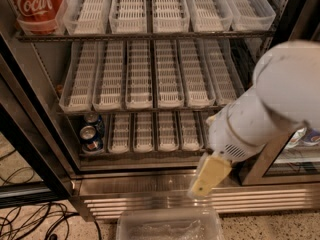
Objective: Pick pepsi can from bottom shelf of fridge
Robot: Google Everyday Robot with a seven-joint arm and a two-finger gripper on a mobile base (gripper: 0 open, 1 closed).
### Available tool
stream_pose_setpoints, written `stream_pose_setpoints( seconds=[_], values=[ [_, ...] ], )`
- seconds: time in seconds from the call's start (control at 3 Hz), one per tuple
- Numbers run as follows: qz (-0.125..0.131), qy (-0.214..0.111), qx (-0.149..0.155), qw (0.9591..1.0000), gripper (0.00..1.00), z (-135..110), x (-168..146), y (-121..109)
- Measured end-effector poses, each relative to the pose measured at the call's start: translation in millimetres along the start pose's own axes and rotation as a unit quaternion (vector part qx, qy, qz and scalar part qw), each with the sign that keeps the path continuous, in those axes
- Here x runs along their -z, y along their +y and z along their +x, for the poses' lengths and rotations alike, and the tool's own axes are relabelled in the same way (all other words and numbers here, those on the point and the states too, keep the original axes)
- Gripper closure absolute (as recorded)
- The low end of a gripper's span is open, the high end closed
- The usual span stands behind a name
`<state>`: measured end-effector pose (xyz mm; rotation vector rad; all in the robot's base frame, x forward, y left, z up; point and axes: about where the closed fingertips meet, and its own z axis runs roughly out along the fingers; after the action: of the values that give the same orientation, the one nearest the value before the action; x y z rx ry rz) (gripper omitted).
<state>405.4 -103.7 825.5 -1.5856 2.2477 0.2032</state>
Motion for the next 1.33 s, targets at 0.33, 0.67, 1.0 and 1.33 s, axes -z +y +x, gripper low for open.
stream_pose_setpoints(
  seconds=[0.33, 0.67, 1.0, 1.33],
  values=[
    [-0.039, -0.031, -0.011, 0.9987, 0.0, -15, -55, 38],
    [-0.07, -0.054, 0.01, 0.996, 0.0, -25, -78, 58],
    [-0.07, -0.054, 0.01, 0.996, 0.0, -25, -78, 58],
    [-0.06, -0.079, 0.01, 0.995, 0.0, -28, -97, 58]
  ],
)
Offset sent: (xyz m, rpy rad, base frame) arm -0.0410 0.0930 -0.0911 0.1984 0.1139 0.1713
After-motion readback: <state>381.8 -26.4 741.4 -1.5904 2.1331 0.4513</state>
